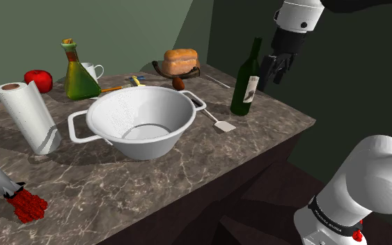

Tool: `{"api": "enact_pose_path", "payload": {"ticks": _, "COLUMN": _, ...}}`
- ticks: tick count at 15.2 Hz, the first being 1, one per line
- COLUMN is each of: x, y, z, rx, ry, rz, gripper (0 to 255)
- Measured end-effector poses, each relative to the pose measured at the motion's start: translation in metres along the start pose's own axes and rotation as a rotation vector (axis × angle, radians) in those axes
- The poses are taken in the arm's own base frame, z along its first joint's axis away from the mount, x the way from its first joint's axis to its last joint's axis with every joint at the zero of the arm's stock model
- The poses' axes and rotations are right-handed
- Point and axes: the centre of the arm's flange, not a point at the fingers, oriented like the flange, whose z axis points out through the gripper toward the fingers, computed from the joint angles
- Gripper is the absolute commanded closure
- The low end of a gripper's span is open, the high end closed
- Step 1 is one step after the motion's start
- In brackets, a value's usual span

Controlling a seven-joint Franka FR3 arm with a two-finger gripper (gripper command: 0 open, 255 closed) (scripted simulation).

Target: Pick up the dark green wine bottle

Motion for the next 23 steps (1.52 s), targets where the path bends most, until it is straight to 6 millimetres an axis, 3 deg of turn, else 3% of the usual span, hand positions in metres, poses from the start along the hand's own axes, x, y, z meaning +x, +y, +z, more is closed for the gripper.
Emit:
{"api": "enact_pose_path", "payload": {"ticks": 4, "x": 0.019, "y": 0.015, "z": -0.012, "rx": 0.005, "ry": 0.002, "rz": -0.001, "gripper": 0}}
{"api": "enact_pose_path", "payload": {"ticks": 18, "x": 0.14, "y": 0.131, "z": -0.087, "rx": 0.037, "ry": 0.016, "rz": -0.002, "gripper": 0}}
{"api": "enact_pose_path", "payload": {"ticks": 20, "x": 0.155, "y": 0.142, "z": -0.088, "rx": 0.039, "ry": 0.017, "rz": -0.002, "gripper": 0}}
{"api": "enact_pose_path", "payload": {"ticks": 23, "x": 0.158, "y": 0.143, "z": -0.078, "rx": 0.039, "ry": 0.017, "rz": -0.003, "gripper": 0}}
